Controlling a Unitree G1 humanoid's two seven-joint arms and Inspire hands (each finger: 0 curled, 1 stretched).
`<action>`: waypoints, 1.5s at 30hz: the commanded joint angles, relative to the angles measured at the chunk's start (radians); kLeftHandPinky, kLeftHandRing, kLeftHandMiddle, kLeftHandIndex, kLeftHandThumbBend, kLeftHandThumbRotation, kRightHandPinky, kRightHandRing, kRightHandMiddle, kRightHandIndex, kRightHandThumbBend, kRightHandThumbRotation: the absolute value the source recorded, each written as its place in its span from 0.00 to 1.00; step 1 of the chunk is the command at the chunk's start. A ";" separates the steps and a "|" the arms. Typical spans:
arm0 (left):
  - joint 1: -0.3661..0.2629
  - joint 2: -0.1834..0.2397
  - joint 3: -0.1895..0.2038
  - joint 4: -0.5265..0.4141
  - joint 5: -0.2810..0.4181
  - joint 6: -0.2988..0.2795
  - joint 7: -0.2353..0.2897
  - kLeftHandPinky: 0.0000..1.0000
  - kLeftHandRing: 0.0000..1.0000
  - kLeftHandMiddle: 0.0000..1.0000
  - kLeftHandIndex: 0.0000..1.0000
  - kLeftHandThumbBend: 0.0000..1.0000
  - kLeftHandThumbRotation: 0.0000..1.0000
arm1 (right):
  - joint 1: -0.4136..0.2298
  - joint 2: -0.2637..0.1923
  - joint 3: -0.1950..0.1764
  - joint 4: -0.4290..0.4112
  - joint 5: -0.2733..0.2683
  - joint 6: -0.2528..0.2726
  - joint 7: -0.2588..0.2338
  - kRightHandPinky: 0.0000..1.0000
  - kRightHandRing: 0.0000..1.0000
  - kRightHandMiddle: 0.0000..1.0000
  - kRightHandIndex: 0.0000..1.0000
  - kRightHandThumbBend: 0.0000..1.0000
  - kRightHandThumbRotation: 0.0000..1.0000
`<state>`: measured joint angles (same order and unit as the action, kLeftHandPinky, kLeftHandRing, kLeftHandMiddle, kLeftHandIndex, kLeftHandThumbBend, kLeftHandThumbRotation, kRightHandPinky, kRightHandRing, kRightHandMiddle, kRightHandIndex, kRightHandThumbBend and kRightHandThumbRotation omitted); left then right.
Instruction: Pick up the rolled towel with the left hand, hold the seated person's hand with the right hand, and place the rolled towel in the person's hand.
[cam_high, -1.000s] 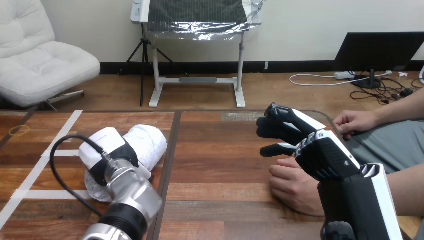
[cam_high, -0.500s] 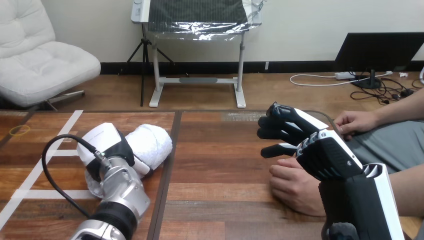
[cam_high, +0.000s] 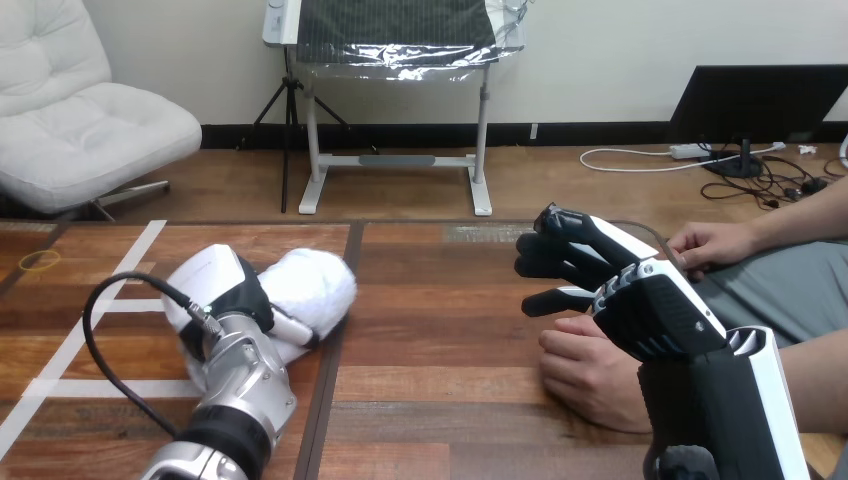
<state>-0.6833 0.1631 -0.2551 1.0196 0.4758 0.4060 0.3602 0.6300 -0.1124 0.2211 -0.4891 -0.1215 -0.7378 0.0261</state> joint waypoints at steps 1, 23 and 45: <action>0.025 0.011 0.042 -0.133 -0.044 -0.065 -0.011 0.17 0.25 0.35 0.47 0.72 0.00 | -0.037 0.022 -0.017 -0.025 -0.007 -0.002 -0.013 0.60 0.73 0.76 0.80 0.90 1.00; 0.350 -0.030 0.174 -0.777 -0.217 -0.263 -0.043 0.30 0.36 0.41 0.45 0.75 0.00 | -0.103 -0.026 -0.118 0.038 -0.001 0.068 -0.002 0.66 0.76 0.79 0.82 0.87 0.94; 0.551 -0.087 0.188 -1.026 -0.351 -0.517 -0.088 0.28 0.34 0.40 0.43 0.67 0.00 | -0.190 -0.131 -0.241 0.109 -0.020 0.146 0.029 0.85 0.89 0.89 0.88 0.87 0.91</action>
<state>-0.1492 0.1169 -0.1064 0.3434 0.1939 0.1207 0.2816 0.6150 -0.1711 0.0896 -0.4376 -0.1344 -0.6244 0.0328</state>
